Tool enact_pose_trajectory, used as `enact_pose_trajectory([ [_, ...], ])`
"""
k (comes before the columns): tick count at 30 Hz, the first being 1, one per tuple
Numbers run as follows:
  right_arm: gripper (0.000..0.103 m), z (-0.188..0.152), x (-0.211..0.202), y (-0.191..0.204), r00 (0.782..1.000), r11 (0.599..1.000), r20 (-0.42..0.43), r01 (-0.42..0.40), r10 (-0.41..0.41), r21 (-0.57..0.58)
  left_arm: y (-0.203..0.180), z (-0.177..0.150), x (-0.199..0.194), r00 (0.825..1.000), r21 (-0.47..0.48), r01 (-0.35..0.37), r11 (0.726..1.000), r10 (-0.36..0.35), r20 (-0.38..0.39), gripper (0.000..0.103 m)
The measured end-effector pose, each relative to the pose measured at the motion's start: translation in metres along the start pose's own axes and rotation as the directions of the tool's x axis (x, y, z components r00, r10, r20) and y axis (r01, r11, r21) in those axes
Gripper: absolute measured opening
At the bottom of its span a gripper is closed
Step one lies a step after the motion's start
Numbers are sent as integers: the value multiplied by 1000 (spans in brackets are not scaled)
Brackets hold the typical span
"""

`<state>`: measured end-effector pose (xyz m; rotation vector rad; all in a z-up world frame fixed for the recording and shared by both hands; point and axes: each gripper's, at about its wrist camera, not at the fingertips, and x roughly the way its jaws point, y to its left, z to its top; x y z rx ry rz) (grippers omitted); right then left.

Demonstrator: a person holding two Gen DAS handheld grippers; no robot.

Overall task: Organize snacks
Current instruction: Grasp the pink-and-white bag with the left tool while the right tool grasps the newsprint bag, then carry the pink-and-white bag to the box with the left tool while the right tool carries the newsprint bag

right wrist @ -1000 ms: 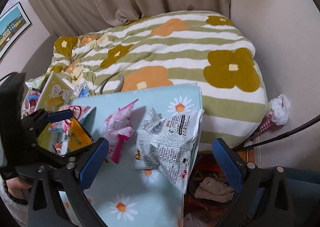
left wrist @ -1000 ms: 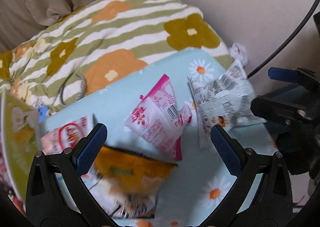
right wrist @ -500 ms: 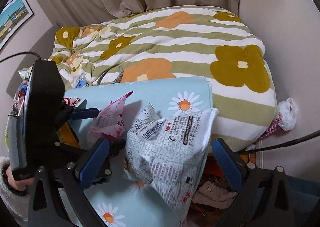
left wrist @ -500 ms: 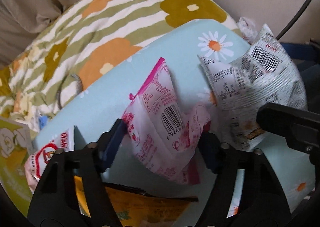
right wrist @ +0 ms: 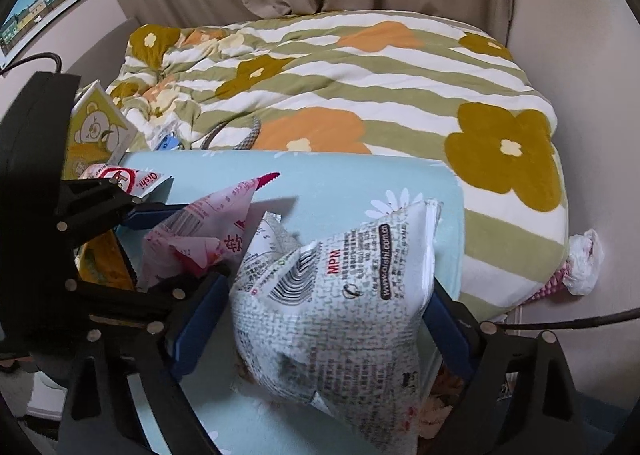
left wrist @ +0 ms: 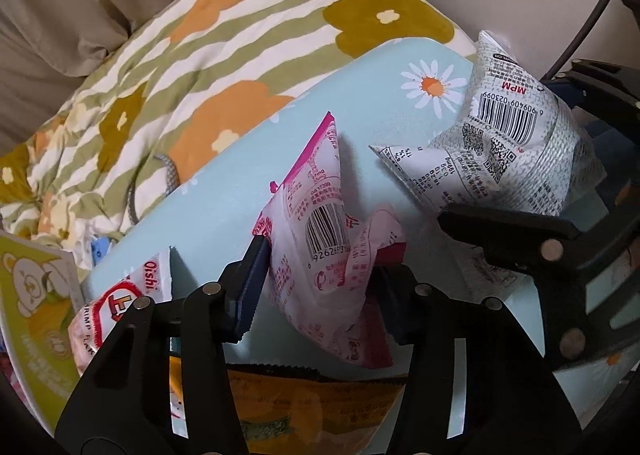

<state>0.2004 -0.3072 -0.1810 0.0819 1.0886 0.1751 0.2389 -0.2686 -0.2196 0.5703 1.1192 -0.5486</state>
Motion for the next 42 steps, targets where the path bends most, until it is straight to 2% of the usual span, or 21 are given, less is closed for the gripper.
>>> enact_pose_trajectory([
  [2, 83, 0, 4, 0, 1000, 1000, -16, -15, 15, -11, 2, -1, -1, 1000, -3, 2, 1000, -2, 1, 48],
  [7, 71, -3, 11, 3, 998, 998, -50, -51, 49, -30, 6, 0, -3, 1000, -12, 9, 1000, -9, 4, 47],
  [11, 67, -4, 9, 3, 997, 998, -47, -55, 54, -19, 8, 2, -9, 1000, -18, 18, 1000, -18, 16, 44],
  [19, 66, 0, -12, 1, 997, 997, 0, -71, 71, 18, 9, 9, -29, 998, -32, 43, 999, -41, 57, 40],
  [29, 66, 7, -49, 1, 998, 999, 52, -46, 45, 17, 6, 16, -63, 991, -43, 65, 997, -59, 122, 39],
  [37, 66, 22, -92, 15, 994, 999, 103, -38, 38, -4, 20, 20, -119, 972, -95, 102, 990, -79, 221, 39],
  [42, 66, 38, -120, 39, 988, 998, 143, -46, 52, -46, 42, 7, -163, 955, -154, 117, 981, -68, 289, 39],
])
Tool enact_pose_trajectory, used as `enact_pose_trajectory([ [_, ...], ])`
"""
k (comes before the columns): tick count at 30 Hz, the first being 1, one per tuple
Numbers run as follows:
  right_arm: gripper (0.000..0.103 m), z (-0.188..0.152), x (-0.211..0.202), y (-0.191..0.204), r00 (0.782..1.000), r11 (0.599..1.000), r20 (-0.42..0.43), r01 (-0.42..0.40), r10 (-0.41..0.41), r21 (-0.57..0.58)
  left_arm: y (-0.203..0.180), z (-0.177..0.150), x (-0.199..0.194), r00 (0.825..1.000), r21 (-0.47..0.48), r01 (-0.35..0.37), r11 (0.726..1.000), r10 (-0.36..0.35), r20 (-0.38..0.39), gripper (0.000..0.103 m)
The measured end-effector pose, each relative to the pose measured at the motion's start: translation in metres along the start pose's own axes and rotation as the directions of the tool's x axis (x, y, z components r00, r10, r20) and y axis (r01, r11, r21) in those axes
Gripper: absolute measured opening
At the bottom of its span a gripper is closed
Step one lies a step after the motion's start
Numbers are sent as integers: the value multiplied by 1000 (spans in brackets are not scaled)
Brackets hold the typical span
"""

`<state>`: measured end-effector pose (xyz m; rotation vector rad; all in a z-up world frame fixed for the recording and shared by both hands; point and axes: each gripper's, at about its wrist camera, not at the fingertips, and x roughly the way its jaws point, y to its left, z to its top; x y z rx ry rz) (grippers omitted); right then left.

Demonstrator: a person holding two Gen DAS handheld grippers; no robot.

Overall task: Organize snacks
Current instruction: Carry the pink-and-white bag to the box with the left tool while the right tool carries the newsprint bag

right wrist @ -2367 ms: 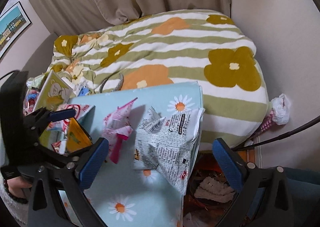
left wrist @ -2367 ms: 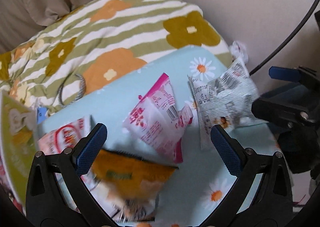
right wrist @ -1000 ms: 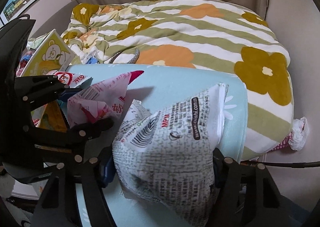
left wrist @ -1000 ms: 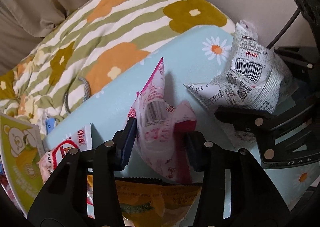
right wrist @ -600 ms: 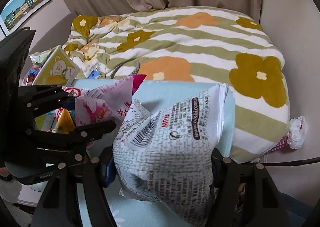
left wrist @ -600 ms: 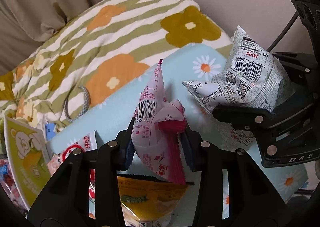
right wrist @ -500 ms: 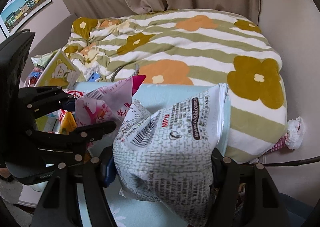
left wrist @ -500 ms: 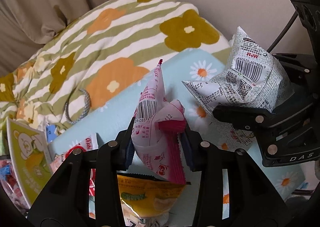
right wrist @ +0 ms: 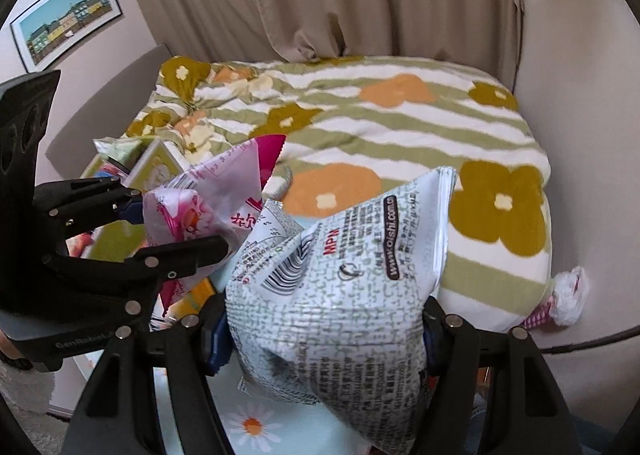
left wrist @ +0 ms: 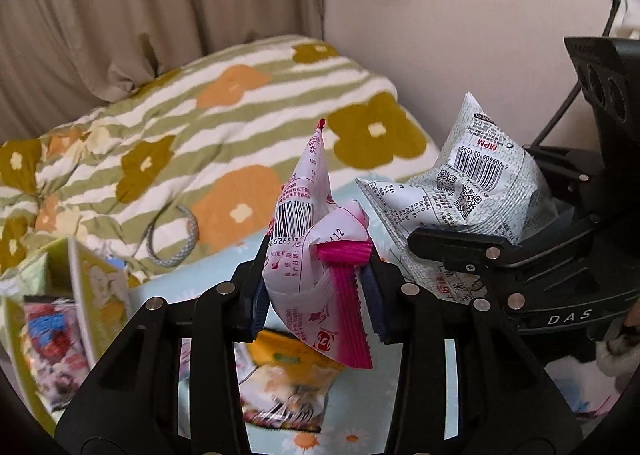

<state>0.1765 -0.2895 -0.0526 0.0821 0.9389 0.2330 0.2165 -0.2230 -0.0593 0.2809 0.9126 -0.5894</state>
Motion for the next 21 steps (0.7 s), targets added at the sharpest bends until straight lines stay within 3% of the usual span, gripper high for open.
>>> enact_pose_trajectory([
  [6, 66, 28, -26, 55, 997, 997, 52, -45, 48, -56, 43, -15, -63, 997, -88, -29, 996, 35, 63, 39],
  [11, 66, 46, -24, 114, 991, 988, 67, -104, 112, -114, 94, -42, -105, 992, -166, -85, 982, 99, 78, 39],
  [21, 66, 64, 22, 244, 960, 943, 21, -271, 280, -192, 212, -123, -152, 962, -292, -268, 918, 274, -19, 39],
])
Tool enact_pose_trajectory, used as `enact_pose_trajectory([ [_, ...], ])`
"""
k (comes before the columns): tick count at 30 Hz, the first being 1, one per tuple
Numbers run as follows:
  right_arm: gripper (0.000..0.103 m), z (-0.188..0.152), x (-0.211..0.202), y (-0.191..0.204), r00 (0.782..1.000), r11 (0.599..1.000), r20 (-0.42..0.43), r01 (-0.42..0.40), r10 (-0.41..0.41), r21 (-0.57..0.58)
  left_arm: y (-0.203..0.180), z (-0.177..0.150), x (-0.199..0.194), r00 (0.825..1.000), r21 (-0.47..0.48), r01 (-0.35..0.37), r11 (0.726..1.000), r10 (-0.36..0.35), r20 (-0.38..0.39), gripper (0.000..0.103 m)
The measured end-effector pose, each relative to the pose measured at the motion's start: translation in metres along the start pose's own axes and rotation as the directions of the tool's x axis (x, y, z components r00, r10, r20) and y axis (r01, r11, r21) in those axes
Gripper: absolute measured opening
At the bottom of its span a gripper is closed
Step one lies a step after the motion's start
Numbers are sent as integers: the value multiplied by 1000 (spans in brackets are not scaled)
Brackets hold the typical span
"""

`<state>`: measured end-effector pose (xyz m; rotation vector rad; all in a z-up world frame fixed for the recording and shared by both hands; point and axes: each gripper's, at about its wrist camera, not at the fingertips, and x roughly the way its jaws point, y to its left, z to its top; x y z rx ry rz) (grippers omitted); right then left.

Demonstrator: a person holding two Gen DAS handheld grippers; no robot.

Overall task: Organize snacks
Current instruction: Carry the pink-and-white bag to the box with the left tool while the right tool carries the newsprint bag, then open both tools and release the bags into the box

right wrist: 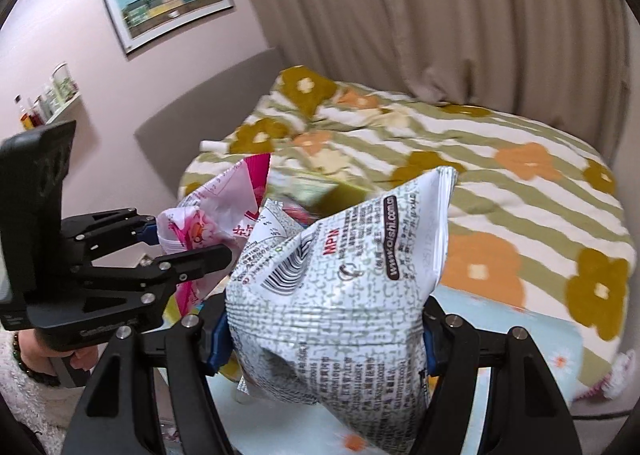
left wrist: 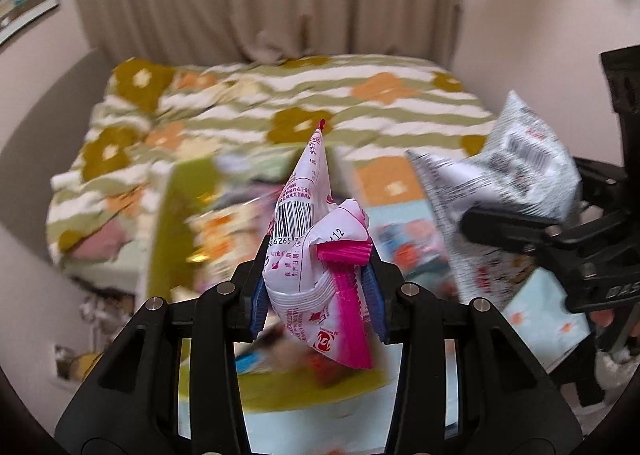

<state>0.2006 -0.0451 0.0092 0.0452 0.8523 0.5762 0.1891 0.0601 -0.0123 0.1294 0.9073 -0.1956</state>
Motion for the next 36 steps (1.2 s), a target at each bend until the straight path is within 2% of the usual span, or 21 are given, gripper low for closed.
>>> enact_pose_trajectory([
  [4, 66, 4, 34, 31, 999, 999, -34, -38, 38, -11, 42, -19, 13, 997, -9, -63, 998, 63, -40, 39],
  [6, 66, 5, 50, 44, 997, 999, -54, -48, 48, -11, 57, -27, 21, 996, -2, -70, 998, 70, -52, 40],
  [7, 66, 4, 56, 49, 997, 999, -63, -50, 50, -9, 62, -31, 25, 996, 3, -60, 998, 60, -64, 43],
  [9, 66, 4, 67, 56, 996, 999, -80, -51, 50, -3, 71, -37, 36, 991, 7, -69, 998, 69, -113, 72],
  [10, 66, 3, 71, 58, 995, 999, -85, -50, 50, -1, 74, -41, 37, 988, 11, -85, 996, 86, -124, 103],
  [11, 66, 3, 75, 61, 995, 999, -92, -47, 47, 1, 77, -44, 38, 989, 16, -97, 995, 99, -113, 103],
  [15, 66, 1, 86, 69, 994, 1000, -110, -14, 14, 0, 86, -56, 26, 996, 4, -53, 999, 53, -68, 103],
  [21, 67, 7, 88, 84, 994, 1000, -102, 28, -29, -10, 107, -62, 7, 999, -33, -46, 998, 45, -29, 103],
  [31, 68, 24, 114, 115, 997, 1000, -78, 3, -3, 0, 140, -70, -4, 999, -82, -54, 995, 53, -9, 103],
  [33, 75, 23, 121, 119, 996, 1000, -88, -1, 2, 7, 146, -72, -3, 998, -88, -58, 994, 57, -15, 103],
  [35, 99, 21, 124, 121, 997, 1000, -80, 20, -19, 11, 150, -74, -2, 998, -94, -62, 994, 60, -18, 103],
  [36, 102, 19, 123, 121, 997, 1000, -68, 27, -26, 11, 152, -76, -2, 998, -99, -64, 993, 63, -19, 103],
])
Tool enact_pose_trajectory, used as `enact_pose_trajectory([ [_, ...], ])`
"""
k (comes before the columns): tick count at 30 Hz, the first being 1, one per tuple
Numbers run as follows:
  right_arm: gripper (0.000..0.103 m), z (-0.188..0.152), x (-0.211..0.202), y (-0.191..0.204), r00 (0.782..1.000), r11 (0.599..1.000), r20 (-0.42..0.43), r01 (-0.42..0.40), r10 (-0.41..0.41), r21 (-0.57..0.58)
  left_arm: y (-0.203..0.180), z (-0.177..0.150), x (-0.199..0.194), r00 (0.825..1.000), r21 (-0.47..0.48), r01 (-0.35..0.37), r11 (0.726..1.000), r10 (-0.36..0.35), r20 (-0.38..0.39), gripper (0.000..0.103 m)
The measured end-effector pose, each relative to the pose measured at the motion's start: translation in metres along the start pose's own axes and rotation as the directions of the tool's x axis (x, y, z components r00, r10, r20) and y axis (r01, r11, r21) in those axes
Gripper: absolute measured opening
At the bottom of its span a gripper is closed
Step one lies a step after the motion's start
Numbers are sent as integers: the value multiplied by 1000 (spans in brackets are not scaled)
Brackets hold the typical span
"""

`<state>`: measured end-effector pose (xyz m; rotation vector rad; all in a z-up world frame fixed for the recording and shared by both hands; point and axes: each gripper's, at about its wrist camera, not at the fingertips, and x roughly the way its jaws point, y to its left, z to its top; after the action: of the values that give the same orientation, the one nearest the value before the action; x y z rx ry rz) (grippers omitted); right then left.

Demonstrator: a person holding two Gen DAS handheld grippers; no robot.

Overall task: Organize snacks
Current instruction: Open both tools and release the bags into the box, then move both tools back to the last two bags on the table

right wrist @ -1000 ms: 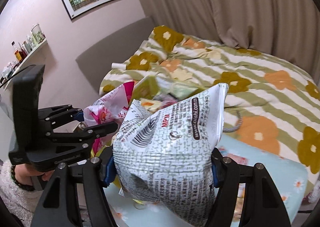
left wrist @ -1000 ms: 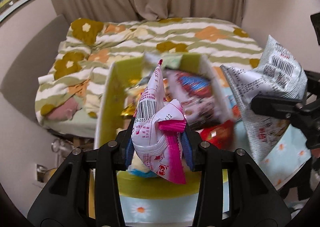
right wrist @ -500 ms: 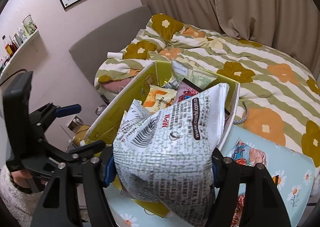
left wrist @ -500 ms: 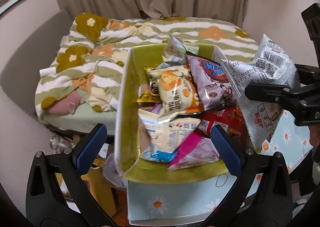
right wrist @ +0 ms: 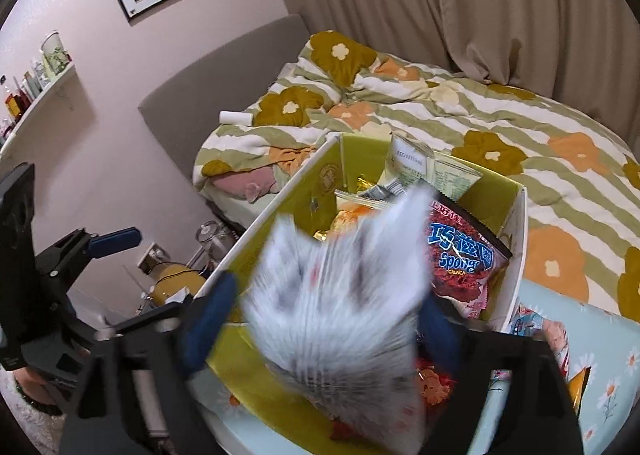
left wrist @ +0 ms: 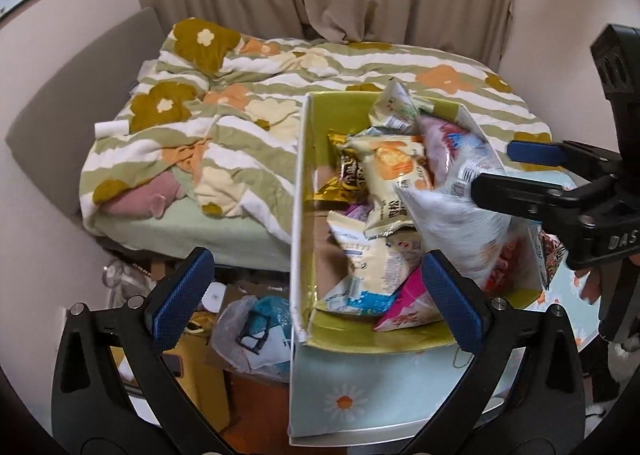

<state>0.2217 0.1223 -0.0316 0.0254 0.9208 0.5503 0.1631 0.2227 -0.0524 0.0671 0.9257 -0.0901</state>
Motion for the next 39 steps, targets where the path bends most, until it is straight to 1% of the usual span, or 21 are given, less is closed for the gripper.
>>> enact_pose_trajectory([
  [3, 102, -6, -7, -2, 999, 999, 27, 33, -33, -4, 5, -4, 0, 1000, -25, 12, 1000, -12, -6, 103],
  [8, 102, -10, -18, -9, 997, 998, 41, 66, -66, -4, 6, -7, 0, 999, -49, 43, 998, -44, -10, 103],
  [14, 102, -13, -45, -16, 993, 996, 77, 87, -89, 27, -6, 3, -13, 998, -17, 66, 998, -65, 21, 103],
  [19, 102, -17, -80, -27, 986, 991, 112, 114, -121, 66, -30, 17, -27, 993, 27, 98, 995, -99, 56, 103],
  [23, 103, -24, -114, -47, 978, 984, 131, 150, -163, 99, -61, 28, -35, 988, 70, 125, 990, -130, 78, 103],
  [29, 103, -40, -164, -95, 962, 964, 146, 204, -229, 169, -121, 40, -41, 980, 127, 164, 978, -176, 94, 103],
  [32, 103, -51, -186, -122, 954, 953, 153, 226, -259, 203, -156, 44, -38, 975, 153, 194, 969, -208, 82, 103],
  [35, 103, -62, -201, -147, 946, 942, 142, 259, -292, 215, -193, 48, -30, 971, 188, 213, 959, -228, 65, 103],
  [39, 103, -76, -212, -176, 947, 939, 122, 266, -296, 218, -237, 54, -14, 968, 242, 235, 941, -248, 27, 103],
])
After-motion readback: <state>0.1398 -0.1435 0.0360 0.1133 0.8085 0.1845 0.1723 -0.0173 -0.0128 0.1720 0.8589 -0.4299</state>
